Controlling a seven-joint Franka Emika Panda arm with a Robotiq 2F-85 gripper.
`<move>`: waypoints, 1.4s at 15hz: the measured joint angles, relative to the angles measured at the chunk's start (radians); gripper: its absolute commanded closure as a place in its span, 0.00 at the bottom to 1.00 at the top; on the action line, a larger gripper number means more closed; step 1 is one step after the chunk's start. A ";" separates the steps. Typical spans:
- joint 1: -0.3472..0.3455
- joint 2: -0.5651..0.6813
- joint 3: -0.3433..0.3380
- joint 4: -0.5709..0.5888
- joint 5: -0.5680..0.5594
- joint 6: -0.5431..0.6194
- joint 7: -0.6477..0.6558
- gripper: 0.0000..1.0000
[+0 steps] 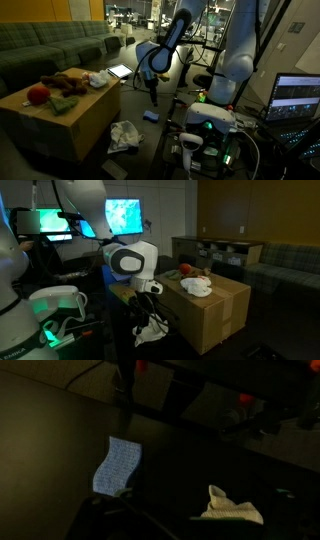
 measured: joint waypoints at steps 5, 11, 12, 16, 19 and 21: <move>-0.002 0.187 -0.032 0.040 -0.071 0.140 0.008 0.00; -0.019 0.384 -0.073 0.129 -0.071 0.286 0.011 0.00; -0.021 0.412 -0.081 0.144 -0.071 0.310 0.011 0.00; -0.025 0.514 -0.110 0.196 -0.072 0.380 0.009 0.00; -0.027 0.579 -0.130 0.233 -0.078 0.410 0.006 0.00; -0.029 0.619 -0.140 0.259 -0.084 0.431 0.006 0.00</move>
